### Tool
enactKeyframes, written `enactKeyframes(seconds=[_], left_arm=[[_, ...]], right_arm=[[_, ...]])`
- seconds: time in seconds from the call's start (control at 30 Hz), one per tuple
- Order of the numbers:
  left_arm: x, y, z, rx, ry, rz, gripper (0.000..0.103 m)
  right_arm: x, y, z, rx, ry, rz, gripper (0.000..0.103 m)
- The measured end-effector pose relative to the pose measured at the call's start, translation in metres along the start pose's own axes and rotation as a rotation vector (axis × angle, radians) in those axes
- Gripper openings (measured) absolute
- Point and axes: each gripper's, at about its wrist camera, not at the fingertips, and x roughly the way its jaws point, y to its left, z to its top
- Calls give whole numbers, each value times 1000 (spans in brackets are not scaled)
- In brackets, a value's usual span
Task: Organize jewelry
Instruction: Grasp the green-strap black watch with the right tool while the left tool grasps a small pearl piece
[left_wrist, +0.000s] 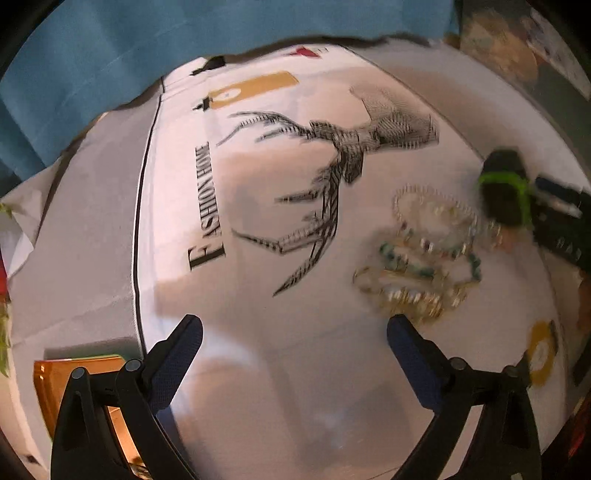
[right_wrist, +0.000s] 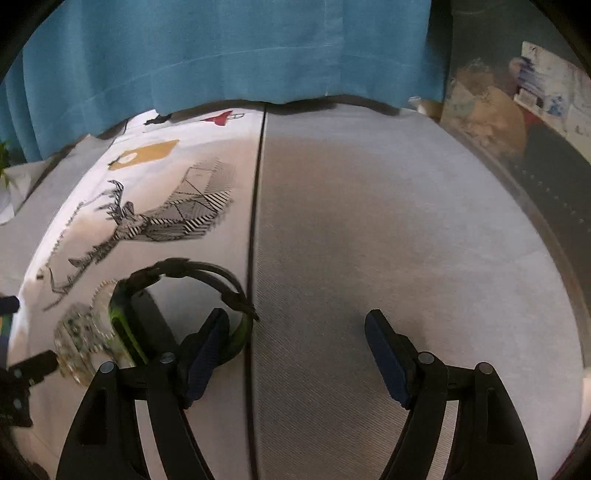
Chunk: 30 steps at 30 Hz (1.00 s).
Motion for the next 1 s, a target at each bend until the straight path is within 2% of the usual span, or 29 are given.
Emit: enactKeyframes(seconds=[0.13, 0.3, 0.43, 0.47, 0.53, 0.6, 0.73, 0.83, 0.87, 0.9, 0.93, 0.97, 1.0], left_arm=[[-5, -1, -7, 47, 0, 18, 100], [-23, -10, -3, 47, -80, -84, 99], [-21, -17, 15, 46, -102, -110, 98], [-18, -17, 18, 47, -97, -110, 95], [-10, -14, 23, 40, -80, -114, 80], [-2, -9, 27, 27, -50, -140, 57], [4, -6, 29, 25, -39, -199, 46], [4, -17, 31, 117, -41, -226, 29], [3, -21, 32, 151, -38, -249, 20], [4, -24, 33, 184, -29, -263, 14], [4, -26, 36, 209, -20, -273, 14], [4, -26, 36, 212, -13, -282, 13], [4, -24, 37, 203, -11, -293, 5]], right_arm=[[-6, -2, -8, -17, -9, -9, 77], [-9, -6, -11, 1, -9, 3, 77], [-7, -9, -10, 5, -15, -10, 77], [-7, -10, -10, 6, -15, -11, 77], [-6, -10, -9, 7, -15, -13, 77], [-6, -11, -8, 0, -19, -14, 77], [-5, -11, -6, -2, -26, -11, 77], [-3, -7, -4, -16, -27, 8, 75], [-4, -5, -4, -26, -32, 35, 61], [-5, -3, -4, -34, -39, 71, 34], [-6, 0, -3, -40, -48, 101, 22], [-7, 2, -3, -49, -47, 113, 14], [-7, 4, -2, -61, -43, 109, 13]])
